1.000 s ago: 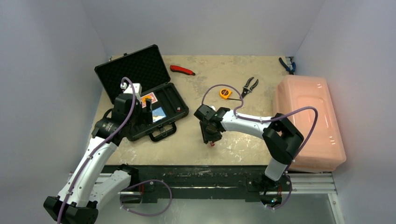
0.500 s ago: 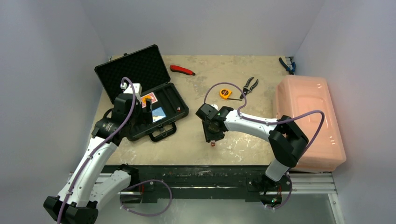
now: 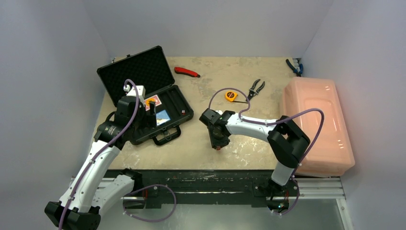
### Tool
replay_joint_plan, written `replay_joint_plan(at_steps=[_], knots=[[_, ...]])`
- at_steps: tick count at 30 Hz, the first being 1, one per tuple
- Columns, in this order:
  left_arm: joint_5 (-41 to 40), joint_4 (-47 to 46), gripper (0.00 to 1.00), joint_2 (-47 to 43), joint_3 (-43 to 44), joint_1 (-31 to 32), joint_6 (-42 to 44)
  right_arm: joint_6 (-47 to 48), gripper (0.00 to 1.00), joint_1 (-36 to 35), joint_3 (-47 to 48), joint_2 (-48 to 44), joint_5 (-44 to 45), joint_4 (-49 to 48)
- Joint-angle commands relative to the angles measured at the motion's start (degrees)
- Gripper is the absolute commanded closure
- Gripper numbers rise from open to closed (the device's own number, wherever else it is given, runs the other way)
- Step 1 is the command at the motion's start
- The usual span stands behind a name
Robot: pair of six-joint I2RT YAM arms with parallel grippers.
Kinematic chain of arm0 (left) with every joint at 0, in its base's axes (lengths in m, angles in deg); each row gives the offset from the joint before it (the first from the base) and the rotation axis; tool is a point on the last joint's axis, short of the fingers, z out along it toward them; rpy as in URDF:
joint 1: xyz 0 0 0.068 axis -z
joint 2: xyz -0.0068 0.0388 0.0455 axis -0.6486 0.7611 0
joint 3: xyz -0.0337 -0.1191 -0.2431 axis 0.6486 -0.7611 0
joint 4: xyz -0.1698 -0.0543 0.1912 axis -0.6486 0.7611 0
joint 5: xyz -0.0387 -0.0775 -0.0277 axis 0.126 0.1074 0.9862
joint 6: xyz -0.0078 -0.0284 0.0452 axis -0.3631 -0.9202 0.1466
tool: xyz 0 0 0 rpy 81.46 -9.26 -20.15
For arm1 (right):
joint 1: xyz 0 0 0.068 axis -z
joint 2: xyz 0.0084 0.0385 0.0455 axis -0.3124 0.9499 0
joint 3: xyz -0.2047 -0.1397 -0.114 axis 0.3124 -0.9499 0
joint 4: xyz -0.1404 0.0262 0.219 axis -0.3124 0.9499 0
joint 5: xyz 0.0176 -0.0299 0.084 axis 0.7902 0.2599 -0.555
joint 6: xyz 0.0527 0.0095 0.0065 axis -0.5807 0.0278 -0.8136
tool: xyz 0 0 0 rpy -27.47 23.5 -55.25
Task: Pack up texas hold em set
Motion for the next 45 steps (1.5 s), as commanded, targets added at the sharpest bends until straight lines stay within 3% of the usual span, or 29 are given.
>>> replay_joint_plan(at_steps=[1,13,21,38,45], knots=[[0.09,-0.45,0.12,-0.01,1.38,-0.38,1.29,-0.88,0.67,-0.17,-0.42,0.55,0.92,-1.17],[0.18,-0.45,0.12,0.07,1.38,-0.42,1.28,-0.38,0.77,-0.17,-0.32,1.89,0.13,-1.39],[0.34,-0.42,0.12,0.08,1.38,-0.42,1.26,1.83,1.0,-0.17,3.44,1.08,0.8,0.36],[0.48,-0.55,0.12,-0.41,1.38,-0.46,1.29,11.86,1.0,-0.13,17.72,3.53,0.16,-3.94],[0.79,-0.52,0.12,-0.65,1.38,-0.46,1.29,10.57,1.0,-0.09,22.86,3.99,2.21,-4.31]])
